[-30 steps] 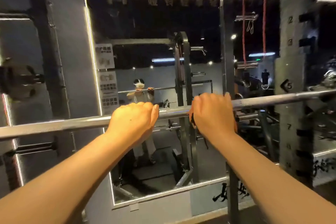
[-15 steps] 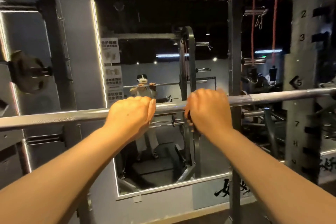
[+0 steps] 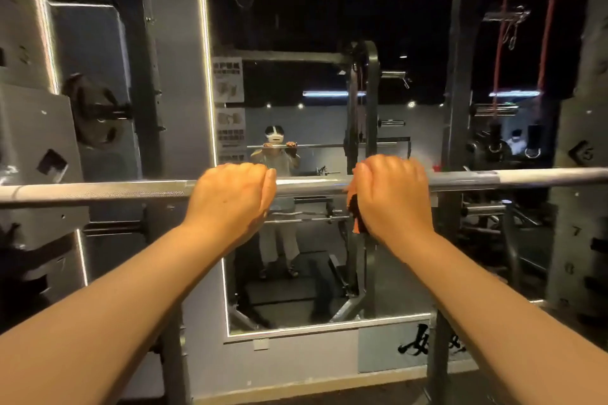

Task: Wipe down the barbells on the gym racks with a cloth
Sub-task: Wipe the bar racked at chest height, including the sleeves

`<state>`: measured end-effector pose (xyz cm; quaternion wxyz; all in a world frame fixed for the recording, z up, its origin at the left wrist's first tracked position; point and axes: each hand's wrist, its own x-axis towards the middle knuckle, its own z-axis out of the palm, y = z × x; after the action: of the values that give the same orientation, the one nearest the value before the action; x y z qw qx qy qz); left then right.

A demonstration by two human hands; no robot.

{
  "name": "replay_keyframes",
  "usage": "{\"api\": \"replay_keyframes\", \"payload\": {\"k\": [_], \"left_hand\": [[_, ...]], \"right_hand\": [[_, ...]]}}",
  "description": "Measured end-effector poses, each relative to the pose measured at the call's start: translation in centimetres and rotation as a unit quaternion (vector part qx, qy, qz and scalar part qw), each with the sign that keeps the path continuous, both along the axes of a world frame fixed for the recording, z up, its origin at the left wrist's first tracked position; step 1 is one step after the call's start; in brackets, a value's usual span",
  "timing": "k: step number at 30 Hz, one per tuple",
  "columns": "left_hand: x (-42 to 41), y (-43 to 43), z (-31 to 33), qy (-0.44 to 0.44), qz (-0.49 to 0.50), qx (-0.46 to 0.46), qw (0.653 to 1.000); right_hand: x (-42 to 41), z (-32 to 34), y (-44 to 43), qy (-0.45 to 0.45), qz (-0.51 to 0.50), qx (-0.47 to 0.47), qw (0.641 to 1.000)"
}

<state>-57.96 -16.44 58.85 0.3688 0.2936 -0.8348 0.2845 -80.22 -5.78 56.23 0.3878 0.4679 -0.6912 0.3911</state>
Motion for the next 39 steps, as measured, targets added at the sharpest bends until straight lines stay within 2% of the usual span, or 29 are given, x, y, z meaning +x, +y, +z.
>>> {"api": "replay_keyframes", "payload": {"k": [4, 7, 9, 10, 11, 13, 17, 21, 23, 24, 27, 29, 32, 35, 37, 39], "left_hand": [[-0.4, -0.1, -0.1, 0.025, -0.025, 0.005, 0.999], [0.8, 0.0, 0.2, -0.02, -0.017, 0.006, 1.0], [2.4, -0.8, 0.4, -0.032, -0.004, 0.006, 0.999], [3.3, -1.2, 0.5, -0.022, 0.002, 0.01, 1.0], [4.0, -1.5, 0.4, -0.014, 0.012, 0.011, 1.0], [4.4, -1.8, 0.2, 0.002, 0.024, -0.007, 1.0], [3.8, -2.2, 0.1, 0.039, 0.015, -0.025, 0.999], [4.3, -2.4, 0.0, 0.012, 0.002, -0.008, 1.0], [5.2, -2.4, 0.2, -0.025, -0.004, 0.007, 1.0], [5.7, -2.7, 0.2, -0.033, -0.002, 0.007, 0.999], [7.3, -3.5, -0.1, -0.022, 0.019, -0.019, 0.999], [7.3, -4.0, -0.5, 0.004, 0.007, -0.006, 1.0], [6.6, -4.2, -0.6, 0.029, -0.002, 0.003, 1.0], [7.2, -3.8, -0.6, 0.013, -0.024, 0.008, 1.0], [8.8, -4.0, -0.4, -0.007, -0.013, 0.002, 1.0], [10.7, -4.6, -0.2, -0.008, 0.023, -0.01, 1.0]], "right_hand": [[2.7, -0.6, -0.2, 0.084, 0.062, 0.075, 0.992], [0.6, 1.4, 1.5, 0.09, 0.035, 0.147, 0.984], [-0.8, 1.9, 1.9, 0.065, -0.024, 0.13, 0.989], [-0.7, 1.9, 1.8, 0.027, -0.045, 0.091, 0.994], [-0.1, 1.8, 1.3, -0.01, -0.049, 0.044, 0.998], [2.2, 1.3, -0.5, -0.026, -0.045, -0.001, 0.999], [8.7, -0.7, -3.1, 0.069, 0.065, 0.032, 0.995], [7.6, 0.6, -2.8, 0.14, 0.094, 0.127, 0.977], [5.3, 1.4, -1.9, 0.14, 0.082, 0.136, 0.977], [4.5, 1.5, -1.4, 0.129, 0.071, 0.104, 0.984], [5.4, 1.3, -1.5, 0.032, 0.002, 0.034, 0.999], [7.9, 1.2, -2.6, -0.002, 0.004, 0.024, 1.0], [12.3, -0.4, -4.5, 0.069, 0.059, 0.071, 0.993], [11.9, -0.2, -4.4, 0.12, 0.083, 0.104, 0.984], [9.6, 0.7, -3.5, 0.137, 0.065, 0.14, 0.978], [7.5, 0.7, -3.1, 0.13, 0.02, 0.127, 0.983]]}}
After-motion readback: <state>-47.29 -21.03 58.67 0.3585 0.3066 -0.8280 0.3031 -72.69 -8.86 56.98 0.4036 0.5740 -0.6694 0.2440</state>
